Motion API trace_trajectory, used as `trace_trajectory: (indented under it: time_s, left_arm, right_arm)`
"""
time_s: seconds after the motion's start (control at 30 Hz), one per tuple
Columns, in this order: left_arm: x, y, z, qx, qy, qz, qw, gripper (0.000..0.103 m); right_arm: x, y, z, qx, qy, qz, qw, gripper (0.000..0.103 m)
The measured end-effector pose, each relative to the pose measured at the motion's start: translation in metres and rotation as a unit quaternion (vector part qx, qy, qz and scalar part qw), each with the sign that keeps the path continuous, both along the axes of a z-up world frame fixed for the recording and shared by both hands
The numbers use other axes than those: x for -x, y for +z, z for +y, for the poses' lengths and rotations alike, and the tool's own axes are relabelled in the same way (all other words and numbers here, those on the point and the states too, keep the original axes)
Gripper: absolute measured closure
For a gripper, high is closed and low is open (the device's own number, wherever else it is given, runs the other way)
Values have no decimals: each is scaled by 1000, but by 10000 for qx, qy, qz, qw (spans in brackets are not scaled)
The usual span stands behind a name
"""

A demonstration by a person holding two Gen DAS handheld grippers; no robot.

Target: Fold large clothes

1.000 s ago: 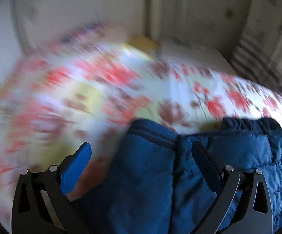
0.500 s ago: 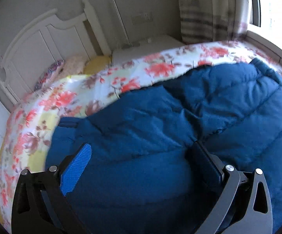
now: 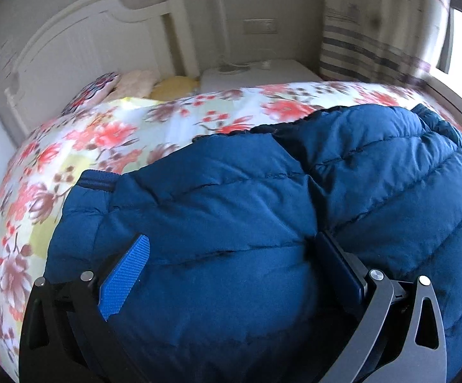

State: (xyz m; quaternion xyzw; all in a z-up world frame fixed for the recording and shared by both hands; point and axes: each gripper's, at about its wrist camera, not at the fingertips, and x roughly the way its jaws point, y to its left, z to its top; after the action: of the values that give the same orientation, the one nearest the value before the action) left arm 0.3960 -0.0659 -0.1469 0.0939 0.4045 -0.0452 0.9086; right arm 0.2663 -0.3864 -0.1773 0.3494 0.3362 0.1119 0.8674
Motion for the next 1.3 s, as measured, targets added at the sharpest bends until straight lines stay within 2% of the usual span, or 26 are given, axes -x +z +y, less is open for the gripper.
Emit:
trace_trajectory:
  time_s: [0.07, 0.17, 0.27, 0.43, 0.53, 0.57, 0.63, 0.7, 0.77, 0.83, 0.87, 0.93, 0.97, 1.07, 1.17, 1.2, 1.23, 1.27, 1.3]
  left_arm:
    - [-1, 0, -7, -176, 62, -85, 9998, 4]
    - [-6, 1, -32, -682, 56, -388, 9969, 4]
    - [-28, -1, -68, -536, -260, -319, 9977, 4]
    - [-57, -6, -146, -787, -881, -453, 9920, 4]
    - [-68, -6, -168, -792, -1078, -294, 9906, 4]
    - [-68, -3, -168, -817, -977, -215, 9916, 4]
    - [-57, 9, -157, -764, -678, -201, 9946, 4]
    - [-34, 24, -139, -447, -662, -241, 9965, 4]
    - [-2, 34, -118, -304, -698, -366, 9964, 4]
    - [31, 24, -109, -202, -954, -270, 9949, 4]
    - [51, 10, -112, -286, -1145, -264, 9927, 5]
    - [74, -1, -118, -578, -1209, -714, 9884, 5]
    - [77, -5, -117, -623, -1258, -748, 9873, 5]
    - [64, -2, -99, -19, -1456, -170, 9892, 6]
    - [69, 6, -78, 380, -2204, 205, 9744, 7]
    - [66, 13, -53, 1035, -2427, 492, 9633, 7]
    - [62, 18, -29, 1574, -2388, 616, 9563, 7]
    - [59, 22, -7, 1946, -2186, 621, 9542, 7]
    - [51, 31, 31, 2323, -1659, 481, 9572, 7]
  right_arm:
    - [6, 3, -12, -286, 54, -433, 9986, 72]
    - [16, 16, -15, -91, 72, -875, 9961, 77]
    - [31, 28, -32, 14, -134, -1177, 9930, 78]
    - [47, 30, -72, 134, -784, -1207, 9895, 78]
    - [53, 22, -95, 129, -1105, -1115, 9875, 78]
    - [54, 17, -102, 61, -1176, -1050, 9875, 78]
    - [57, 10, -110, 35, -1191, -953, 9883, 78]
    - [61, 4, -112, 77, -1191, -889, 9889, 78]
    - [61, 1, -115, 11, -1191, -862, 9891, 78]
    - [58, 2, -116, 37, -1191, -869, 9891, 78]
    - [57, 4, -115, 95, -1194, -881, 9889, 78]
    - [51, 8, -112, 149, -1219, -880, 9885, 77]
    - [50, 11, -109, 209, -1241, -882, 9881, 77]
    - [46, 38, -88, 785, -1308, -1034, 9829, 77]
    - [40, 79, -52, 1704, -1295, -1265, 9686, 77]
    - [37, 93, -35, 2036, -1245, -1361, 9615, 77]
    - [30, 113, -7, 2542, -1132, -1516, 9485, 77]
    - [24, 124, 10, 2848, -1045, -1614, 9391, 77]
    - [18, 136, 34, 3203, -908, -1752, 9265, 77]
